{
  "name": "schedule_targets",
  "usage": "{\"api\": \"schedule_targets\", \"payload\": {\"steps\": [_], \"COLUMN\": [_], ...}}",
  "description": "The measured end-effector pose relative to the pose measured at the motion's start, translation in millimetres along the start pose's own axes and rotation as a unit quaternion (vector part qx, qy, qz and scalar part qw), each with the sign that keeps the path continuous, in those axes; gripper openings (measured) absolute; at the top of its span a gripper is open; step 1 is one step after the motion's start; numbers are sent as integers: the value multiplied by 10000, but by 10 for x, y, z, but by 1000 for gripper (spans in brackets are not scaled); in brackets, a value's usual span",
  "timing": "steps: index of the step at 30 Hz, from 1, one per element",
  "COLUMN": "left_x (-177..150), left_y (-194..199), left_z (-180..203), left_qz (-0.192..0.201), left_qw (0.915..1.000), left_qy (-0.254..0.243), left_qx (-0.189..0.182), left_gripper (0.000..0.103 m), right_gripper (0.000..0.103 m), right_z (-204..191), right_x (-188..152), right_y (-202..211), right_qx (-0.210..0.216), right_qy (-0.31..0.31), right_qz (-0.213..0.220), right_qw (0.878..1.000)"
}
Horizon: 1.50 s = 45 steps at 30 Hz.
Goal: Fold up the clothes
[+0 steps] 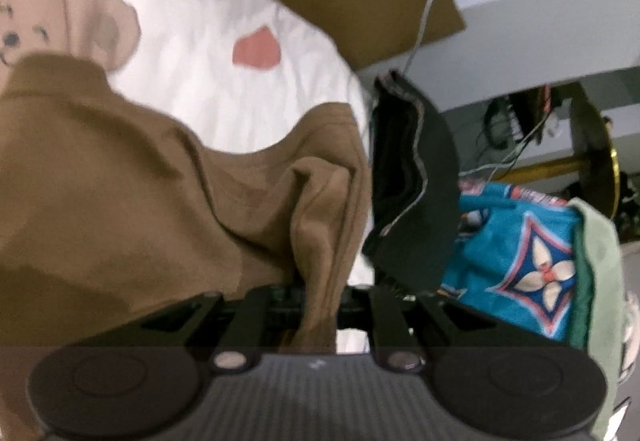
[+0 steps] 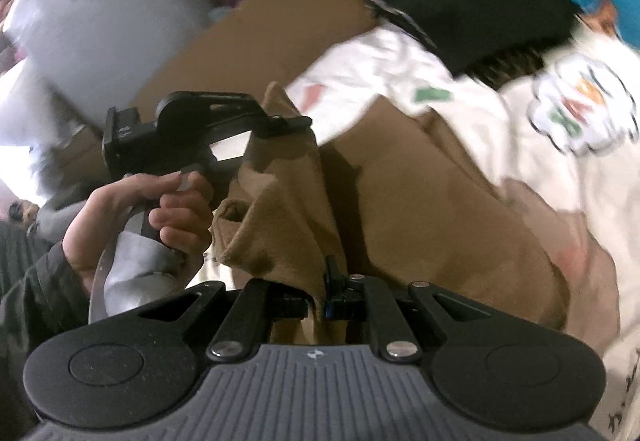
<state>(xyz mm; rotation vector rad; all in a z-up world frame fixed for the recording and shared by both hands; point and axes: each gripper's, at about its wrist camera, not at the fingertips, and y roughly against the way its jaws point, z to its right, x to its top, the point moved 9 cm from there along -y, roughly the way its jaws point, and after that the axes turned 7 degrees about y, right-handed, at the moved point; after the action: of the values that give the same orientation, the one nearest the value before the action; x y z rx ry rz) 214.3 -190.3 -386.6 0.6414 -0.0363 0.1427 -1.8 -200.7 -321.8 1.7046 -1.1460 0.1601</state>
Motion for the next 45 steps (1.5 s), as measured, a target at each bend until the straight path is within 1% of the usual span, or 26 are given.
{"api": "schedule_targets", "payload": {"steps": [5,8,12,13,18,21,22,23,24,25,28,31,34,38,40,41,43,45], "left_x": [-93,-148,-211,-205,-185,-198,-207,-223,-242,-260,-308,-362,-432,-487,-476,-463,-444,-433], "left_y": [-263,-387,-543,-551,-557,-528,-502,-494,-485,-476,-475,-533,-643,-778,-840,-867,-892,-914], "left_z": [-60,-111,-143,-137,-80,-12,9,50,82,114,202,284,325,302,226,178,130,128], "left_qz": [-152,-163,-172,-185,-298,-342,-335,-321,-306,-290,-238,-246,-277,-200,-148,-135,-127,-140], "left_qw": [9997,9993,9976,9974,9958,9949,9948,9945,9941,9936,9922,9916,9918,9883,9888,9903,9919,9926], "left_qy": [-47,-49,-211,-214,-280,-347,-375,-411,-435,-459,-565,-644,-611,-703,-537,-376,-212,-196], "left_qx": [193,337,635,663,813,884,888,912,950,987,1088,1096,1084,1342,1384,1332,1247,1189], "left_gripper": [12,17,17,17,19,19,18,18,16,16,15,11,9,9,10,10,10,10], "right_gripper": [6,6,11,17,41,42,41,37,17,5,3,3,3,3,3,3,3,3], "right_z": [227,333,506,550,652,681,678,672,666,671,753,833,902,995,1029,1044,1066,1081], "right_x": [-156,-241,-292,-299,-256,-221,-209,-197,-186,-186,-237,-283,-306,-334,-338,-340,-343,-349], "right_y": [-76,-108,-99,-104,-77,-65,-56,-43,-29,-16,5,30,73,55,25,13,10,14], "right_qx": [-240,-364,-682,-739,-1071,-1171,-1169,-1157,-1144,-1175,-1276,-1436,-1657,-1708,-1699,-1693,-1681,-1690], "right_qy": [-70,-184,-258,-279,-105,-110,-107,-105,-103,-122,-384,-443,-456,-605,-589,-590,-645,-706], "right_qz": [-160,-211,-182,-190,-93,-45,-19,11,41,34,-66,-133,-132,-218,-260,-283,-286,-284], "right_qw": [9996,9989,9972,9967,9941,9930,9931,9932,9934,9930,9911,9886,9850,9832,9833,9834,9832,9827]}}
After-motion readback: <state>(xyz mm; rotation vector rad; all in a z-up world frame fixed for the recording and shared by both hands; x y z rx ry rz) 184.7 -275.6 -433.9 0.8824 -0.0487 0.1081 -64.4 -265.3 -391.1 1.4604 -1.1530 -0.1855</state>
